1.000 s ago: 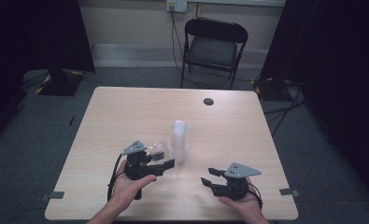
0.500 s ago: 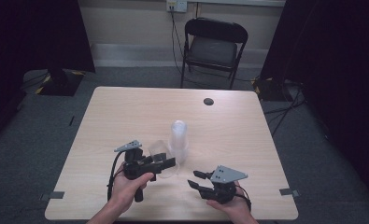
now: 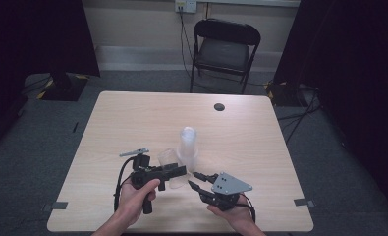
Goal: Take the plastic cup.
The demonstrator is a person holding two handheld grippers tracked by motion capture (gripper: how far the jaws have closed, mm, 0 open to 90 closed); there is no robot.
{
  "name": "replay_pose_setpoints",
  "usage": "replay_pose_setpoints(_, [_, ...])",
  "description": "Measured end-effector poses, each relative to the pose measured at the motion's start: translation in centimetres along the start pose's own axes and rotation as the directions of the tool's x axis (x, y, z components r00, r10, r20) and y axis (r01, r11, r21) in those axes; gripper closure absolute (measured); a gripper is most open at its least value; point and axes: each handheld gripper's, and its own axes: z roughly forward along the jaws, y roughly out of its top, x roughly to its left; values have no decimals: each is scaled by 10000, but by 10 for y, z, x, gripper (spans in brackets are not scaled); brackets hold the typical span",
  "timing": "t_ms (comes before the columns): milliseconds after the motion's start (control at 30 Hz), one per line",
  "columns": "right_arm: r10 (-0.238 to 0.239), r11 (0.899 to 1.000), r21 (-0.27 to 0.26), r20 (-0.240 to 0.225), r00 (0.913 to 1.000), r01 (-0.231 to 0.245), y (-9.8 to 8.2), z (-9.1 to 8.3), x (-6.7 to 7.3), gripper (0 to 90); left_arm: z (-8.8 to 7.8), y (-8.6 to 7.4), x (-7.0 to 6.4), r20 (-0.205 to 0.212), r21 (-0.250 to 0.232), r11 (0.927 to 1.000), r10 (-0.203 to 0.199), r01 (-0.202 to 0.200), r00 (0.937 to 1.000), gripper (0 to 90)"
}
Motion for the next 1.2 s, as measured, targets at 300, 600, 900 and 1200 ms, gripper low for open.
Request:
replay_pose_setpoints(300, [-284,9978,-586,343,9990,304,8,8,3,704,-1,0,-4,433,-106,9988,-478,483,9979,395])
replay_pose_setpoints(600, [-384,9922,-1167,510,9980,442,12,20,5,756,0,-1,-3,707,-155,9966,-800,813,9943,405])
replay_pose_setpoints(900, [-366,9792,-1963,763,9964,510,11,19,7,751,6,-6,-10,1171,-23,9958,-904,913,9890,418])
replay_pose_setpoints(1200, [-514,9795,-1881,1143,9921,725,9,17,9,839,9,-7,-9,1168,32,9975,-707,708,9906,336])
